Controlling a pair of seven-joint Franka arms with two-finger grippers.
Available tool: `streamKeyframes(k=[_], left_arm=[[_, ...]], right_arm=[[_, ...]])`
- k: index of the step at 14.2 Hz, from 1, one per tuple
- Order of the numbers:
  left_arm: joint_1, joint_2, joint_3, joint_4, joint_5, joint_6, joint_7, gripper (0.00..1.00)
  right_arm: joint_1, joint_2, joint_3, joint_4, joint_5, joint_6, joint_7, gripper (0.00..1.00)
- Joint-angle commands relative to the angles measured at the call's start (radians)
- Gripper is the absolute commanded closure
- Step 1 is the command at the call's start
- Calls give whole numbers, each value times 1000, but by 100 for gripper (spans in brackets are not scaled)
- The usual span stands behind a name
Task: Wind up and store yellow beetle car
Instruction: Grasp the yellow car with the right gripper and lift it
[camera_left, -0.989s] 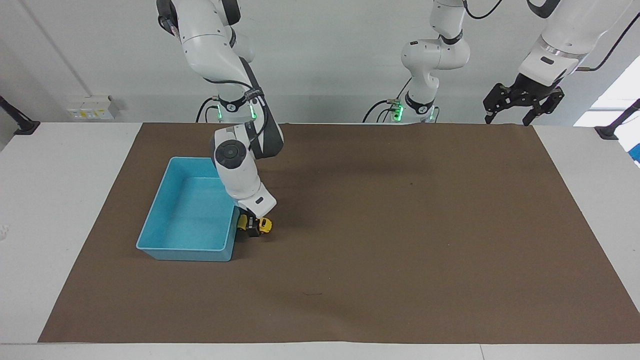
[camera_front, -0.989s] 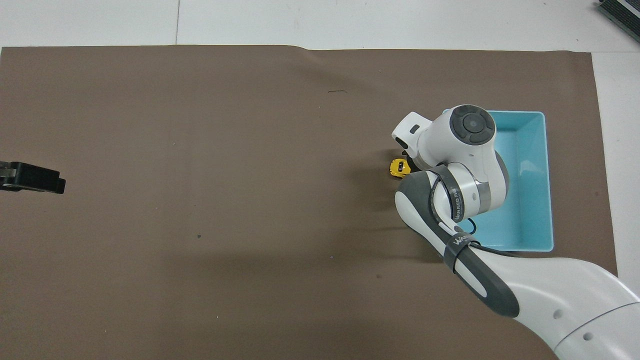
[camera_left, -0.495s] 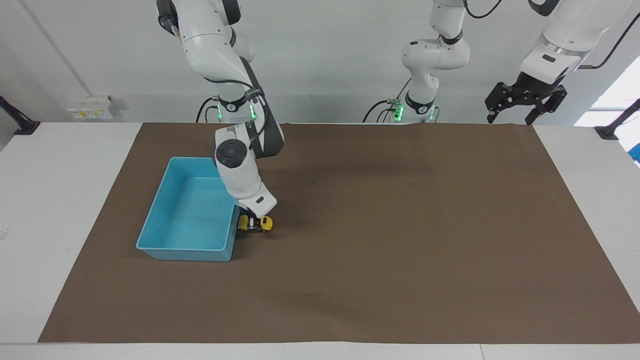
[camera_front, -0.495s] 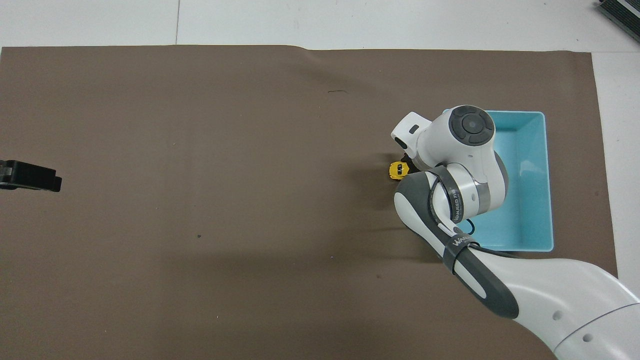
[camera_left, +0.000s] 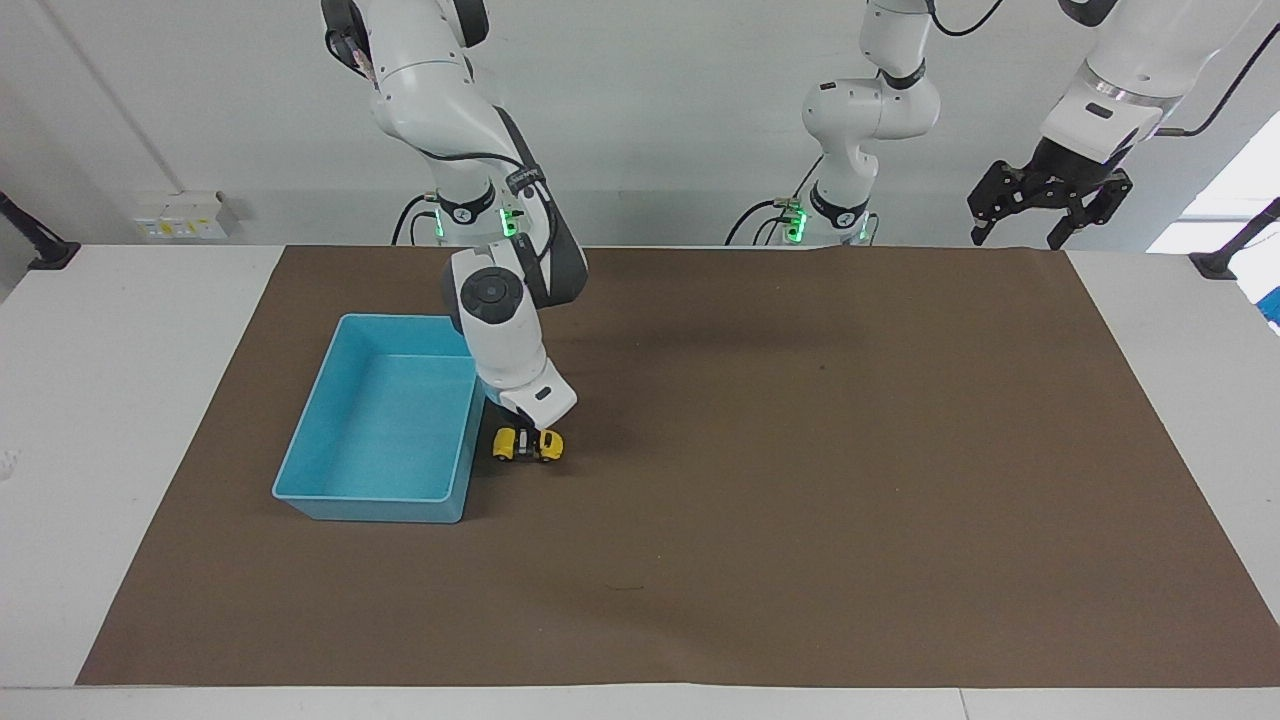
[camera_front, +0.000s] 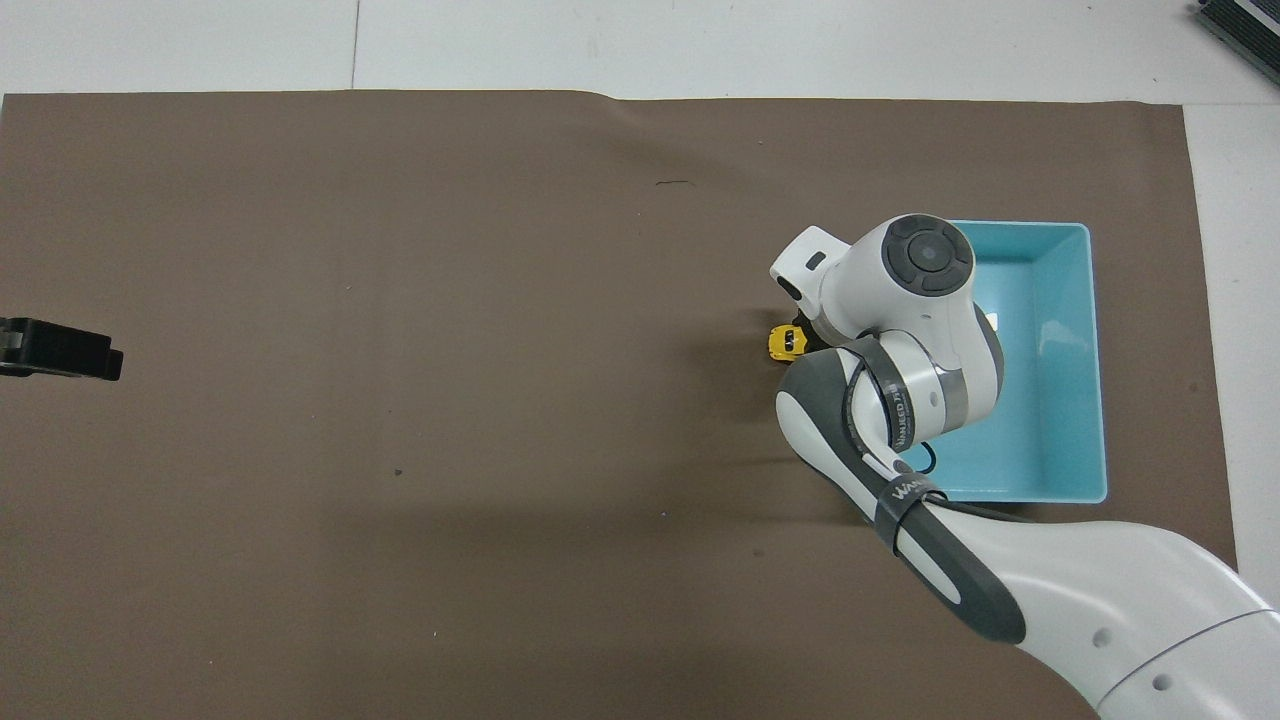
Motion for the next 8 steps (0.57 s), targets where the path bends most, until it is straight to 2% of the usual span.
streamKeyframes(k=[1,8], left_arm=[[18,-7,-8,4,-16,11,2,0],[18,-19,-8,-7,-11,-12,8,0]], right_arm=[[2,-14,1,27,-19,-33,41,100],[-4,-41,3,147,4,-160,69,100]])
